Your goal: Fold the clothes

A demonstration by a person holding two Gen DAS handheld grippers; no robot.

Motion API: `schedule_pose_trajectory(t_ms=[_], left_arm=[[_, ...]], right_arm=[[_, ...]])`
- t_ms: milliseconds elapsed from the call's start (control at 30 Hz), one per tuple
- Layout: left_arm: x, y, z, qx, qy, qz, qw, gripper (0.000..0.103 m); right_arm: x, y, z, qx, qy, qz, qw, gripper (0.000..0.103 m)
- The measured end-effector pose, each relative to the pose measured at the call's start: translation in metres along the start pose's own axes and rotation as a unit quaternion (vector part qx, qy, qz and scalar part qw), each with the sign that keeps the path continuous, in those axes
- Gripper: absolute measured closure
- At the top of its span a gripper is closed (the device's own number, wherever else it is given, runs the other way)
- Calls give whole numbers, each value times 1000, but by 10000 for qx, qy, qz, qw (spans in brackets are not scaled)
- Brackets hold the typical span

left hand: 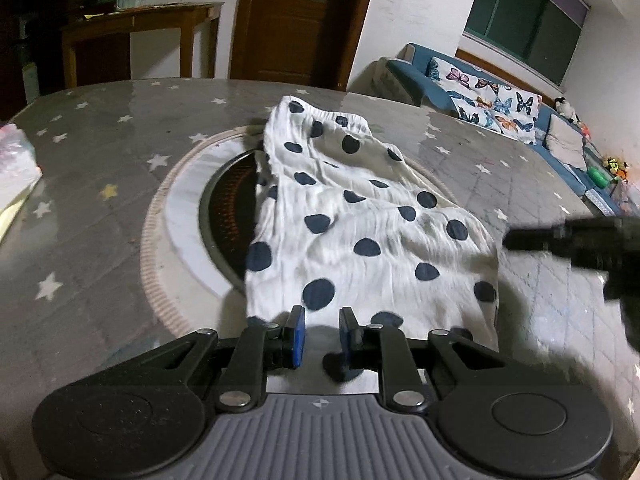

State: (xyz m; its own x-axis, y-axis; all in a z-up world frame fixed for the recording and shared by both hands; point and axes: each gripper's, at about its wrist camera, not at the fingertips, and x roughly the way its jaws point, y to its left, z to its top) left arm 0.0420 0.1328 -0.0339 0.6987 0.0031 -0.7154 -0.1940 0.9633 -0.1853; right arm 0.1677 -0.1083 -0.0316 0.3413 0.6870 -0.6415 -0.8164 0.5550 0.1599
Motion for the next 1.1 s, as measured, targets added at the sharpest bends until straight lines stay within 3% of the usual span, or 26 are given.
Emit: schedule_pose_trajectory(t_ms=[133,333,600,733,767,833,933,1100], left_arm=[[-12,-7,-6,53,-68,-150,9999,81],[-17,-15,-16,171,-2,-342,9993,75],[-17,-13,-24,221,44,-451,9987,74],[-18,-9,-25,157,43,-538,9984,73],[-18,-7,-25,120,43,-569,9983,73],[-18,-5,-26,87,39,-622,9980,73],[-19,-4,-26,70,40,-680,9977,71],[-19,-3,-27,66,38,-714,9974,70]], right_arm=[[14,10,19,-205,-25,84,9998,91],[74,21,38,-384,299,105,9988,88],[137,2,82,-67,397,-139,9991,88],[145,-13,98,225,166,-414,9988,88],[143,-19,101,463,69,-249,9986,86],[138,-29,107,754,-142,-97,9970,73],[143,-35,114,694,-230,-402,9965,70],[170,-41,116,620,22,-723,9954,72]])
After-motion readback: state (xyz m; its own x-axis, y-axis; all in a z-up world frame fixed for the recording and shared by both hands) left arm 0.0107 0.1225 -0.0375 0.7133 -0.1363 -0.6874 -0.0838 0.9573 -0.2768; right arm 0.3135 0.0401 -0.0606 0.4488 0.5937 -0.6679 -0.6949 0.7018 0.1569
